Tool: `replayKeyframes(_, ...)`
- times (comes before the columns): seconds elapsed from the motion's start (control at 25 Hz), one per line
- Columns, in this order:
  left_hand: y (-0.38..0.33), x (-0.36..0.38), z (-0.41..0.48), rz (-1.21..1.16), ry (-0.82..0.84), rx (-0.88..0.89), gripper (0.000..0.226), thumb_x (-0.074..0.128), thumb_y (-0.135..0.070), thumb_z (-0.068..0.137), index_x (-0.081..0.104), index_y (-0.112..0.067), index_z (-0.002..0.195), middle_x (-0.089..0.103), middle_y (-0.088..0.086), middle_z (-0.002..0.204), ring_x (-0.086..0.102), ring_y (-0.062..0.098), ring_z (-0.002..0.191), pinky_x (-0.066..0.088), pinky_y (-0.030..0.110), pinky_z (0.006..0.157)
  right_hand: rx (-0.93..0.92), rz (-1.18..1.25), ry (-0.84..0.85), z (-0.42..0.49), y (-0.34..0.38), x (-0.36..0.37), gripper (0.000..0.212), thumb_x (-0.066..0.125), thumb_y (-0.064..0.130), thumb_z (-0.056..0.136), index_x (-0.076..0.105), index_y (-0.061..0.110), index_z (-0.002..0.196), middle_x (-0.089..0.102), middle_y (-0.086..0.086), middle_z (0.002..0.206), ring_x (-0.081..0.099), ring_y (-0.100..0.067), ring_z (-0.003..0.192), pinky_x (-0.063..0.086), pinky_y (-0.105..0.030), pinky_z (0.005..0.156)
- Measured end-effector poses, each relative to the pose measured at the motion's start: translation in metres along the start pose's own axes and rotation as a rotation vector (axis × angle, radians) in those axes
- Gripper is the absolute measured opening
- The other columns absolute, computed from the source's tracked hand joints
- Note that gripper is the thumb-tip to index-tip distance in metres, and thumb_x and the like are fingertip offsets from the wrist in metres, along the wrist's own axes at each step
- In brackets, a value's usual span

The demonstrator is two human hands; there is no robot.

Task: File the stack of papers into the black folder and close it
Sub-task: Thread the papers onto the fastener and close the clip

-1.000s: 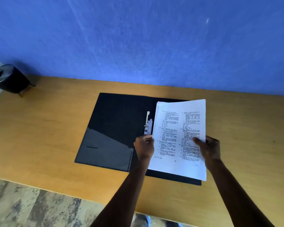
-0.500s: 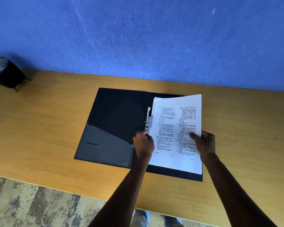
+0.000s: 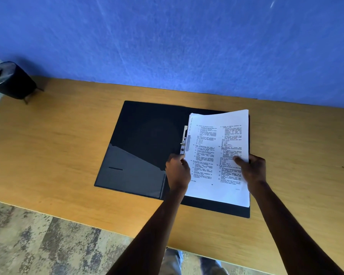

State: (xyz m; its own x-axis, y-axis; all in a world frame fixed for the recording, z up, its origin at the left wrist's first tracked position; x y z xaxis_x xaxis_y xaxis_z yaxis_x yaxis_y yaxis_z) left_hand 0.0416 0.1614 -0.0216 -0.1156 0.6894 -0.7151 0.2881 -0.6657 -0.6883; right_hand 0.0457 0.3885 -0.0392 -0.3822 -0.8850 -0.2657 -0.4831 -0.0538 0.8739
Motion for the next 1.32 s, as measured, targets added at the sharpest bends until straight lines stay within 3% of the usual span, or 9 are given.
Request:
replayKeyframes(0.12, 0.003, 0.001, 0.000, 0.007, 0.004, 0.015, 0.017, 0.051, 0.003, 0.089, 0.067, 0.006, 0.088, 0.067, 0.021, 0.086, 0.065, 0.036, 0.077, 0.055, 0.048, 0.065, -0.008, -0.029, 0.008, -0.001, 0.001, 0.001, 0.019, 0.073, 0.006, 0.085, 0.074, 0.002, 0.103, 0.073, -0.012, 0.093, 0.071, -0.031, 0.083, 0.058, -0.044, 0.079)
replayKeyframes(0.32, -0.001, 0.000, -0.001, 0.046, 0.022, 0.040, 0.025, 0.053, 0.000, 0.092, 0.072, -0.003, 0.109, 0.067, 0.012, 0.109, 0.067, 0.027, 0.093, 0.056, 0.032, 0.074, -0.026, -0.104, 0.015, -0.003, 0.005, 0.000, 0.018, 0.072, 0.009, 0.086, 0.073, 0.003, 0.103, 0.073, -0.008, 0.094, 0.070, -0.023, 0.076, 0.057, -0.034, 0.071)
replayKeyframes(0.44, 0.001, 0.001, 0.000, 0.036, 0.035, 0.035, 0.025, 0.055, 0.000, 0.092, 0.072, -0.004, 0.109, 0.067, 0.011, 0.111, 0.068, 0.025, 0.094, 0.057, 0.032, 0.078, -0.014, -0.127, 0.024, -0.002, 0.008, 0.000, 0.016, 0.072, 0.011, 0.086, 0.074, 0.007, 0.102, 0.073, -0.006, 0.092, 0.072, -0.024, 0.079, 0.060, -0.041, 0.075)
replayKeyframes(0.64, 0.004, 0.000, 0.002, 0.015, 0.036, 0.045, 0.023, 0.057, 0.002, 0.090, 0.074, -0.004, 0.105, 0.070, 0.011, 0.106, 0.069, 0.023, 0.087, 0.056, 0.028, 0.070, -0.013, -0.118, 0.028, -0.002, 0.009, -0.003, 0.009, 0.073, 0.009, 0.085, 0.073, 0.011, 0.094, 0.074, -0.009, 0.092, 0.072, -0.027, 0.080, 0.059, -0.040, 0.076)
replayKeyframes(0.8, 0.004, -0.001, 0.002, 0.020, 0.042, 0.047, 0.023, 0.058, 0.000, 0.091, 0.074, -0.004, 0.106, 0.070, 0.011, 0.106, 0.069, 0.023, 0.087, 0.057, 0.030, 0.071, -0.010, -0.139, 0.029, 0.001, 0.007, -0.004, 0.008, 0.074, 0.011, 0.084, 0.072, 0.018, 0.086, 0.074, -0.006, 0.088, 0.073, -0.028, 0.082, 0.061, -0.048, 0.080)
replayKeyframes(0.92, 0.000, -0.002, 0.002, 0.051, 0.040, 0.042, 0.018, 0.057, 0.001, 0.090, 0.072, 0.002, 0.101, 0.068, 0.014, 0.102, 0.068, 0.030, 0.086, 0.057, 0.039, 0.071, -0.023, -0.207, 0.044, 0.005, 0.008, -0.006, 0.006, 0.075, 0.014, 0.084, 0.075, 0.013, 0.090, 0.074, -0.005, 0.087, 0.072, -0.026, 0.081, 0.060, -0.037, 0.073)
replayKeyframes(1.04, -0.003, -0.001, 0.001, 0.079, 0.048, 0.048, 0.015, 0.054, 0.003, 0.089, 0.067, 0.008, 0.089, 0.065, 0.018, 0.094, 0.066, 0.036, 0.080, 0.056, 0.045, 0.068, -0.208, -0.433, -0.085, 0.010, 0.015, -0.014, 0.020, 0.069, 0.022, 0.089, 0.072, 0.002, 0.092, 0.073, -0.012, 0.084, 0.068, -0.031, 0.080, 0.046, -0.028, 0.064)
replayKeyframes(1.16, -0.002, -0.001, 0.001, 0.080, 0.043, 0.038, 0.018, 0.054, 0.001, 0.091, 0.071, 0.003, 0.097, 0.067, 0.014, 0.101, 0.067, 0.031, 0.083, 0.057, 0.042, 0.070, -0.472, -0.619, -0.266, 0.011, 0.020, -0.015, 0.030, 0.059, 0.020, 0.096, 0.064, -0.006, 0.109, 0.067, -0.026, 0.107, 0.065, -0.043, 0.098, 0.053, -0.042, 0.078)
replayKeyframes(1.32, 0.000, -0.001, 0.001, 0.067, 0.047, 0.052, 0.022, 0.054, -0.001, 0.093, 0.073, -0.003, 0.104, 0.067, 0.011, 0.108, 0.067, 0.024, 0.086, 0.046, 0.025, 0.064, -0.689, -0.699, -0.165, -0.001, 0.020, 0.025, 0.045, 0.049, 0.024, 0.100, 0.055, -0.009, 0.130, 0.058, -0.029, 0.134, 0.054, -0.042, 0.128, 0.048, -0.048, 0.104)
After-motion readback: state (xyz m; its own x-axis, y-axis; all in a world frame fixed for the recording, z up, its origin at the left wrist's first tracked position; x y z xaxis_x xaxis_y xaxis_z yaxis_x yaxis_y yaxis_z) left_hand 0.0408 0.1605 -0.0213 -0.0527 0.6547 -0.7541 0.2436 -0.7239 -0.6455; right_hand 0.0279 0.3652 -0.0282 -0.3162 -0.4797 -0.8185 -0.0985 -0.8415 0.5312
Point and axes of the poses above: each hand's wrist, its own z-axis towards the middle knuckle, its own x-axis out of the palm, y = z × x, the point moved 2 cm from there along z, towards the middle knuckle
